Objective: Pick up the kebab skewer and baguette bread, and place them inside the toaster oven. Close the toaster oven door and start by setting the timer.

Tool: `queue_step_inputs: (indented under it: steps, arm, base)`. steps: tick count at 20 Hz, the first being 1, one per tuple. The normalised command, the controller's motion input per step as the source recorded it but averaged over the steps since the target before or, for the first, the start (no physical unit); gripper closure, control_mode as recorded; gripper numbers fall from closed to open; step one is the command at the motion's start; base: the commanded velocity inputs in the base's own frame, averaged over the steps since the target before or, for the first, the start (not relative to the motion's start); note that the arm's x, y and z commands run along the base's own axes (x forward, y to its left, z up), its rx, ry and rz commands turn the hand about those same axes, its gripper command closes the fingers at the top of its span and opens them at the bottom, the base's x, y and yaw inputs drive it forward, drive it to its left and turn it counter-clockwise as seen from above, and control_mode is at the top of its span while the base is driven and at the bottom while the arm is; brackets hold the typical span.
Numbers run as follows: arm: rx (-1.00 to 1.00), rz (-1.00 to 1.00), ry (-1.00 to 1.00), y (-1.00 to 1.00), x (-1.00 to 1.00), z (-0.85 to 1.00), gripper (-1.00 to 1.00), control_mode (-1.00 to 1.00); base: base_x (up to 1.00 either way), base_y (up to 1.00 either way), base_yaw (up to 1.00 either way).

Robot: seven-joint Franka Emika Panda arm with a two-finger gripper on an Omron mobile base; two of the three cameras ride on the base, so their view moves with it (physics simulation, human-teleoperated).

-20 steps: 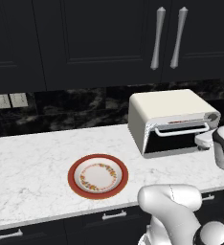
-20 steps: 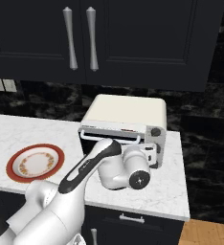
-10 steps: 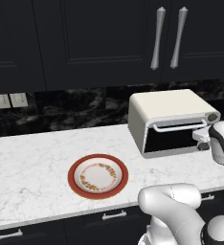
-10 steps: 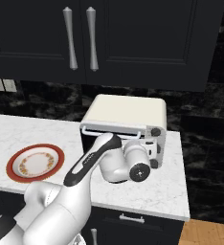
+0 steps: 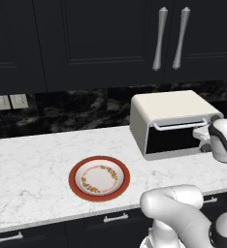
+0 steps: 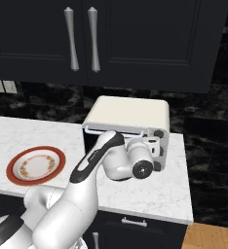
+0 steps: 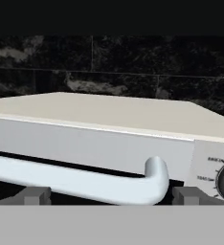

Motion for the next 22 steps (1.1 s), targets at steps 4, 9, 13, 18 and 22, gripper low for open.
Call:
queue_step_inputs:
  steps: [4,9,13,18,22]
  arm:
    - [0.00,-0.01,0.00,0.00,0.09,0.00,-1.00,-1.00]
    - [0.00,-0.02,0.00,0.00,0.10,0.00,-1.00,-1.00]
    - [0.00,-0.06,0.00,-0.13,0.00,0.01,-1.00,-1.00]
    - [0.00,-0.05,0.00,-0.44,-0.09,0.01,-1.00,-1.00]
    - [0.00,-0.07,0.00,-0.33,-0.17,0.00,-1.00,-1.00]
  base:
    - [0.00,0.00,0.00]
    - [0.00,0.00,0.00]
    - [0.00,0.00,0.00]
    - [0.00,0.00,0.00]
    - [0.00,0.00,0.00]
